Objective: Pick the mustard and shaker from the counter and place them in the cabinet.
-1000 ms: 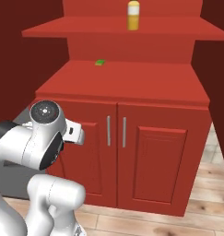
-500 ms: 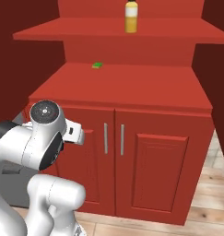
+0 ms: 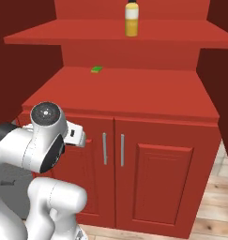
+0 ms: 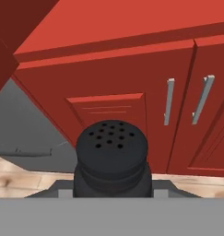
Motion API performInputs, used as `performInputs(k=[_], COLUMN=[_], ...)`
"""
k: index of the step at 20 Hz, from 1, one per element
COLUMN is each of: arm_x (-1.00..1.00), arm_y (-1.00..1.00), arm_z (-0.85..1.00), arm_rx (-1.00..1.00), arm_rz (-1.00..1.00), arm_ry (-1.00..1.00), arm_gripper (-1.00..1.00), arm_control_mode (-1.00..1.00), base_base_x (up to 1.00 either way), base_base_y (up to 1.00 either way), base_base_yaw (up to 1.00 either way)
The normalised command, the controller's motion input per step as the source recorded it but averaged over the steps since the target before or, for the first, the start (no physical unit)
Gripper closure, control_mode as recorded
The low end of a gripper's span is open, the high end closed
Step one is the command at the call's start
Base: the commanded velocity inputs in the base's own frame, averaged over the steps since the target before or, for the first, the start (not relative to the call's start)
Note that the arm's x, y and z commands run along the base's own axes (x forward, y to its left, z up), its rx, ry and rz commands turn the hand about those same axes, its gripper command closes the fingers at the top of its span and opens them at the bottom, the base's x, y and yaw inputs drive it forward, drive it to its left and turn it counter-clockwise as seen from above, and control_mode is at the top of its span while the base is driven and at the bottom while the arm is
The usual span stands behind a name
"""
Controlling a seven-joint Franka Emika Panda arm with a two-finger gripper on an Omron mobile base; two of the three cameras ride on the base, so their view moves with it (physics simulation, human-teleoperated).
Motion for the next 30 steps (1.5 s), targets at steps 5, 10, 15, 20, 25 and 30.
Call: performInputs(k=[5,10,15,20,25,30], arm_x=[0.00,0.00,0.00,0.00,0.00,0.00], arm_y=[0.00,0.00,0.00,0.00,0.00,0.00], arm_z=[0.00,0.00,0.00,0.00,0.00,0.00], arm_rx=[0.00,0.00,0.00,0.00,0.00,0.00], arm_rz=[0.00,0.00,0.00,0.00,0.00,0.00], arm_ry=[0.00,0.00,0.00,0.00,0.00,0.00], arm_gripper=[1.00,1.00,1.00,1.00,1.00,1.00], arm_control_mode=[1.00,1.00,1.00,1.00,1.00,1.00], base_base_x=[0.35,0.45,0.46,0.44,0.41,0.37], base_base_y=[-0.20,-0.21,-0.21,-0.21,-0.20,-0.20], base_base_yaw=[0.00,0.00,0.00,0.00,0.00,0.00])
